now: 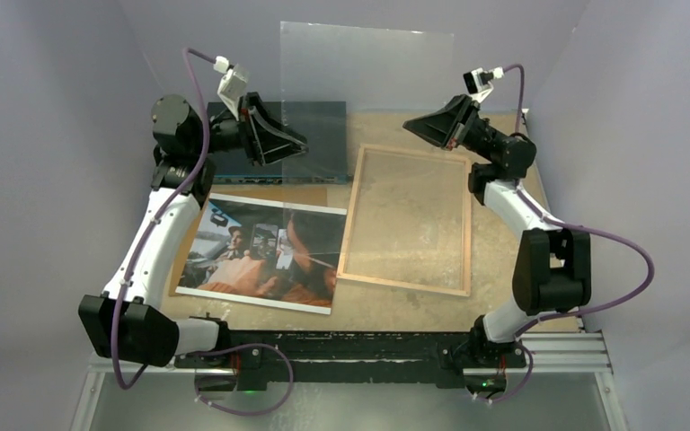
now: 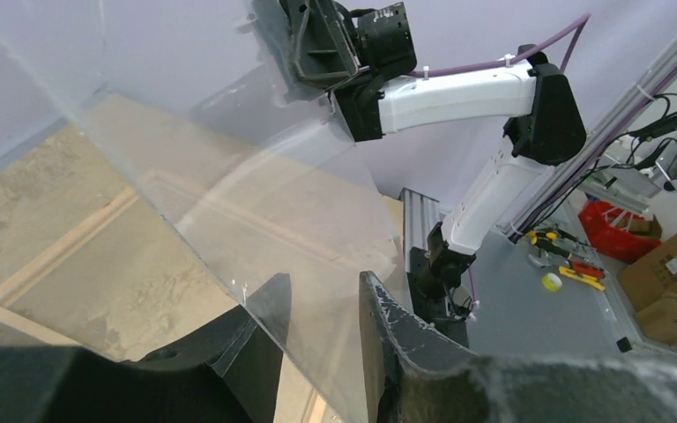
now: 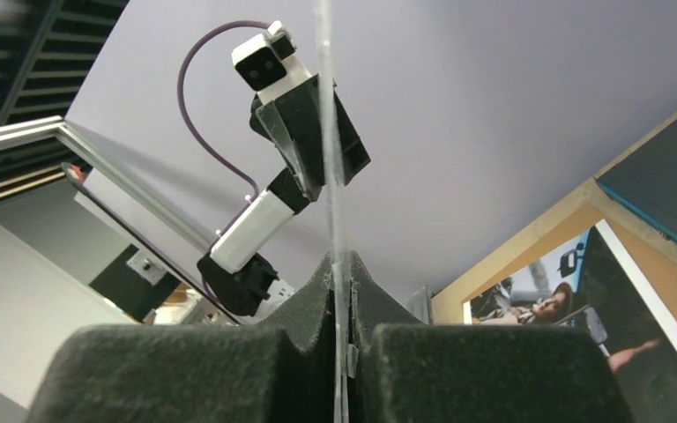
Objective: Put the photo into the frame
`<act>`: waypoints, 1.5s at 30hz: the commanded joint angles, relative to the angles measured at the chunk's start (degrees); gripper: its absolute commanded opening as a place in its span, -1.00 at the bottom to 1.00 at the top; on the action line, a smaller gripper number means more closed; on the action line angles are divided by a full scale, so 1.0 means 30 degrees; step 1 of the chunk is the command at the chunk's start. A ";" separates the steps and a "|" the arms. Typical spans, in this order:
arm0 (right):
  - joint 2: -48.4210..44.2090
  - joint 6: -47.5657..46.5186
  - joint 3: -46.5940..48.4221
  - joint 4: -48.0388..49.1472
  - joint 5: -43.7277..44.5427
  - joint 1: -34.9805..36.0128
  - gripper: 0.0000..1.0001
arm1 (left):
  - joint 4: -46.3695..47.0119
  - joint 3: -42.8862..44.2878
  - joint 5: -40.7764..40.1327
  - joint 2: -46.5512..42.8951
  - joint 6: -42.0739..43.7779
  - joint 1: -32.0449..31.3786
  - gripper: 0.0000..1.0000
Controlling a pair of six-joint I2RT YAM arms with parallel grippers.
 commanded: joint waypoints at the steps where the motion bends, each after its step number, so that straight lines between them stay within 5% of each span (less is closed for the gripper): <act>1: -0.0190 0.0651 0.1007 0.8096 0.0525 0.0384 -0.95 | 0.0948 -0.0362 0.0075 -0.0317 -0.0890 -0.0393 -0.29; 3: -0.0215 0.0156 0.1183 0.7513 0.0229 0.0588 -0.95 | 0.0933 -0.0425 -0.0057 -0.0285 -0.0902 -0.0504 -0.32; 7: -0.0424 -0.0235 0.1051 0.6940 -0.0131 0.0751 -0.79 | 0.0763 -0.0156 -0.0640 -0.0288 -0.0862 -0.0517 -0.98; 8: -0.0511 -0.0291 0.0968 0.6911 -0.0210 0.0751 -0.69 | 0.0666 -0.0144 -0.0860 -0.0386 -0.0803 -0.0525 -1.00; 12: -0.0848 -0.0696 0.0438 0.6467 -0.0816 0.0700 0.14 | 0.0465 -0.0400 -0.1813 -0.0931 -0.0749 -0.0430 -1.00; 18: -0.1626 -0.1846 -0.0162 0.6439 -0.1991 0.0190 0.96 | 0.3273 -0.1265 -0.3085 -0.1257 -0.4084 0.0566 -1.00; 21: -0.1903 -0.1829 -0.1490 0.7866 -0.2053 -0.0725 0.98 | 0.5705 -0.1844 -0.3269 -0.1203 -0.6775 0.1139 -1.00; 27: -0.1147 -0.1266 -0.3456 1.0431 -0.1064 -0.1153 0.98 | 0.5310 -0.2002 -0.4050 -0.1513 -0.7672 0.1182 -1.00; 45: -0.1787 -0.5126 -0.6827 1.0565 0.2873 0.0363 0.97 | 0.4926 0.2104 -0.6730 -0.0404 -0.8910 0.1856 -1.00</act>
